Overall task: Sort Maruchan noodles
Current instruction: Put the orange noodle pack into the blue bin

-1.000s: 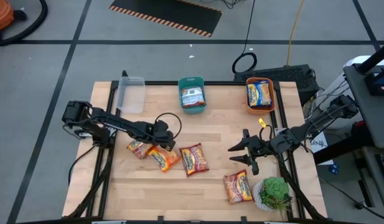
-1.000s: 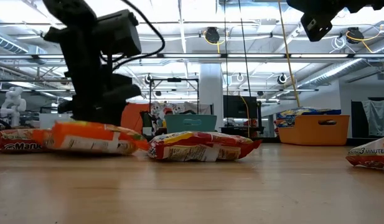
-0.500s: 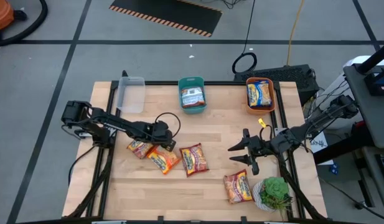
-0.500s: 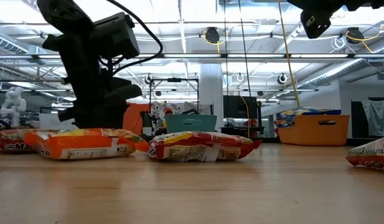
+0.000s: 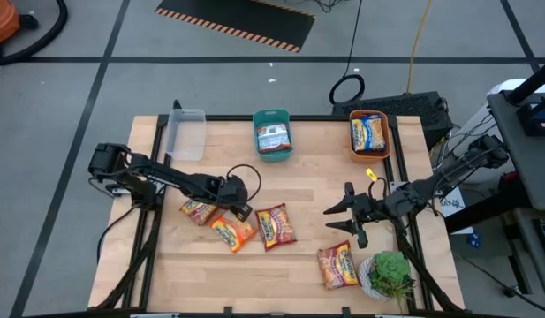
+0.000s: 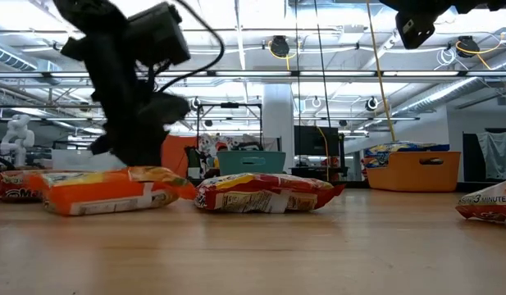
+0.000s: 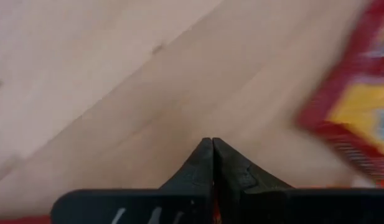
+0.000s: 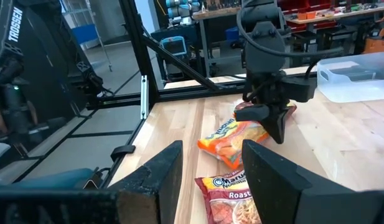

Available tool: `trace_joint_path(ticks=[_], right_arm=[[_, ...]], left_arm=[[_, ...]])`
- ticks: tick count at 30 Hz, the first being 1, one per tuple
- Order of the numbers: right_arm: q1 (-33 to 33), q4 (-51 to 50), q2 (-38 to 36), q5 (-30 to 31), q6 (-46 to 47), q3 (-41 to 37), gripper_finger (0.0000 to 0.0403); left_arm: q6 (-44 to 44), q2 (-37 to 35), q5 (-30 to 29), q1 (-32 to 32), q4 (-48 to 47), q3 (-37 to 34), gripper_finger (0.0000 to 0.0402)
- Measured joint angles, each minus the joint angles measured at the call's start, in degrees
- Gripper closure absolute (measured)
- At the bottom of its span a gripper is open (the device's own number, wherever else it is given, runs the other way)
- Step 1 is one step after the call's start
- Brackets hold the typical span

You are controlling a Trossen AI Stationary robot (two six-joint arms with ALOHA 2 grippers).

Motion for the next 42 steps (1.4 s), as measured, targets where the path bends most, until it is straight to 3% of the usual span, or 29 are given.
trace_joint_path(ticks=[16, 24, 28, 32, 42], right_arm=[[-1.2, 7.3, 0.0, 3.0, -5.2, 0.0, 0.0243], [-3.5, 6.4, 0.0, 2.9, -7.1, 0.0, 0.0243], [-4.6, 5.0, 0.0, 2.7, -7.3, 0.0, 0.0243], [-5.1, 2.6, 0.0, 2.7, -7.3, 0.0, 0.0243], [-5.4, -0.2, 0.0, 2.7, -7.1, 0.0, 0.0243]], left_arm=[[15.6, -0.1, -1.9, -1.6, -0.8, 11.0, 0.04], [16.5, -0.1, 1.4, -0.2, -6.3, 11.1, 0.0386], [22.3, -0.1, 6.0, -2.6, -6.1, 11.1, 0.037], [27.7, -1.2, 6.1, -6.0, -6.4, 11.2, 0.0347], [22.6, -1.4, -4.9, -13.9, -23.9, 11.1, 0.0282]])
